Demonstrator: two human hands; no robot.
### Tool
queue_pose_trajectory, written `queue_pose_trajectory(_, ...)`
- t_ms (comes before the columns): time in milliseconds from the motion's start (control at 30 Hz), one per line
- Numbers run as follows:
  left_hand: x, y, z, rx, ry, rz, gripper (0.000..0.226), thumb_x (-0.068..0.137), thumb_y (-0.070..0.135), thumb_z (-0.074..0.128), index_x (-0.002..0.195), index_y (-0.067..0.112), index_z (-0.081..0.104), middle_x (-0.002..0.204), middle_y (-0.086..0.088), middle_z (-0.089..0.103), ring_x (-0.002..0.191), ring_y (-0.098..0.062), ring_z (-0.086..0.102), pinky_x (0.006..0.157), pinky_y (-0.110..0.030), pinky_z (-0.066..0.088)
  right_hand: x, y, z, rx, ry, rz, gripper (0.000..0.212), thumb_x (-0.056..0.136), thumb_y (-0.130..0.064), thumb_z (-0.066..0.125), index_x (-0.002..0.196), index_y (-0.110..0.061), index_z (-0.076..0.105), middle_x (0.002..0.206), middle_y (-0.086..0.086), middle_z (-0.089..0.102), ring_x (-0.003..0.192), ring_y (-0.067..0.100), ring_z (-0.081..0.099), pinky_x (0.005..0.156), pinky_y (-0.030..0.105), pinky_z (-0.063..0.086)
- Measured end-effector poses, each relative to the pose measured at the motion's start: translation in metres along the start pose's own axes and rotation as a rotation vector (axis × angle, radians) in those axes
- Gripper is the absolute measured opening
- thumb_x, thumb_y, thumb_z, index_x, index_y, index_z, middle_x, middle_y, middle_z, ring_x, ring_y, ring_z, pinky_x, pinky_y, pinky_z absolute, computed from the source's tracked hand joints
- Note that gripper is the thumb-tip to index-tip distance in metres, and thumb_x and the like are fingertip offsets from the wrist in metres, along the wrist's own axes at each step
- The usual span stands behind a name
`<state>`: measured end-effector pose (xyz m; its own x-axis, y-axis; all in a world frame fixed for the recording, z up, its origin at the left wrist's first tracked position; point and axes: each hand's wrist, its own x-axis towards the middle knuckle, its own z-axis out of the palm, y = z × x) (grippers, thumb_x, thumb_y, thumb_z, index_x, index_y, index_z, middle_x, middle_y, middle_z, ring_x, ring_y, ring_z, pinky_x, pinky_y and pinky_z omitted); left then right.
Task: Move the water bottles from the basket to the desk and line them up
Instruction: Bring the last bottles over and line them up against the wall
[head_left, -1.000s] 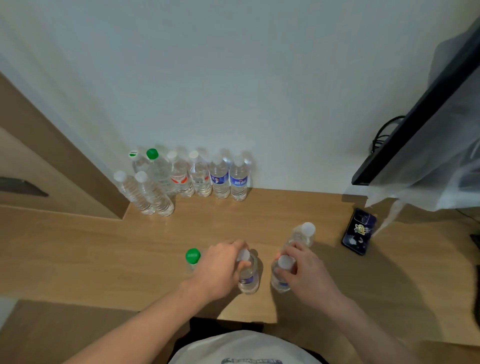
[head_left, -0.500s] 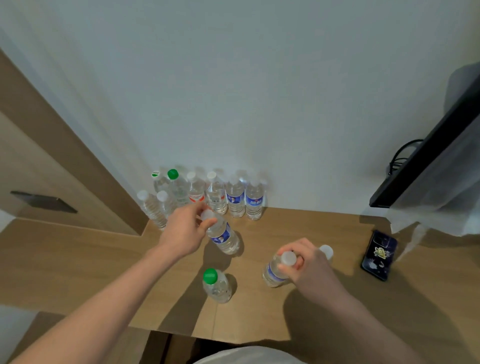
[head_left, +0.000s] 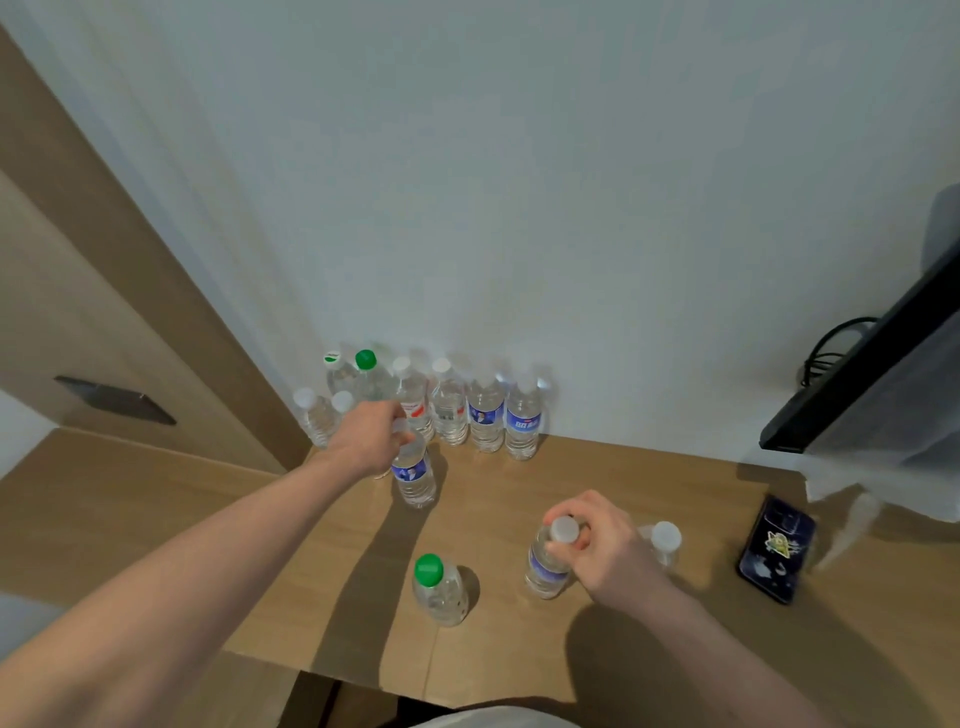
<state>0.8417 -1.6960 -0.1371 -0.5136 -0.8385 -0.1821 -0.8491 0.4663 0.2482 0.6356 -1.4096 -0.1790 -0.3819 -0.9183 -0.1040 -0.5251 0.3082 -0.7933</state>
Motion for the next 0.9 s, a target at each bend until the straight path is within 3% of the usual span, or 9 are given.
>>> queue_pose_trajectory(167, 0.015, -0.002, 0.002, 0.011, 0.012, -0.048, 0.027, 0.1, 0.024, 0.067, 0.123, 0.01, 0.067, 0.117, -0.01, 0.072, 0.104, -0.028, 0.067, 0.09, -0.041, 0.057, 0.005, -0.005, 0.0, -0.035, -0.047, 0.029, 0.031, 0.084, -0.017, 0.08, 0.092, -0.044, 0.068, 0.102, -0.013, 0.063, 0.092, 0.003, 0.06, 0.088, 0.03, 0.051)
queue_pose_trajectory(267, 0.024, -0.002, 0.001, 0.028, 0.023, -0.075, 0.016, 0.099, 0.018, 0.066, 0.113, 0.01, 0.068, 0.109, -0.011, 0.073, 0.092, -0.026, 0.064, 0.082, -0.038, 0.055, 0.008, -0.005, 0.001, -0.045, -0.06, 0.046, 0.025, 0.085, -0.016, 0.079, 0.095, -0.038, 0.071, 0.102, -0.015, 0.062, 0.094, 0.002, 0.059, 0.088, 0.028, 0.051)
queue_pose_trajectory(433, 0.035, -0.004, 0.0, -0.017, 0.042, -0.124, 0.022, 0.099, 0.012, 0.068, 0.12, 0.007, 0.068, 0.108, -0.01, 0.072, 0.086, -0.02, 0.058, 0.082, -0.035, 0.053, 0.012, -0.006, 0.003, -0.047, -0.073, 0.121, 0.024, 0.086, -0.014, 0.078, 0.099, -0.034, 0.075, 0.105, -0.016, 0.062, 0.092, 0.003, 0.059, 0.086, 0.026, 0.049)
queue_pose_trajectory(700, 0.04, -0.01, -0.004, -0.049, 0.062, -0.075, 0.028, 0.098, 0.018, 0.069, 0.126, 0.011, 0.07, 0.117, -0.011, 0.074, 0.101, -0.027, 0.068, 0.091, -0.04, 0.057, 0.036, -0.02, 0.002, -0.09, -0.061, 0.151, 0.023, 0.088, -0.018, 0.076, 0.104, -0.035, 0.075, 0.108, -0.014, 0.061, 0.088, 0.005, 0.058, 0.086, 0.028, 0.05)
queue_pose_trajectory(900, 0.041, -0.021, -0.008, -0.074, 0.024, -0.015, 0.04, 0.1, 0.025, 0.067, 0.139, 0.012, 0.064, 0.131, -0.009, 0.071, 0.117, -0.027, 0.067, 0.102, -0.041, 0.054, 0.085, -0.052, 0.012, -0.066, -0.05, 0.12, 0.024, 0.095, -0.021, 0.074, 0.115, -0.033, 0.072, 0.115, -0.014, 0.06, 0.114, 0.012, 0.054, 0.105, 0.034, 0.047)
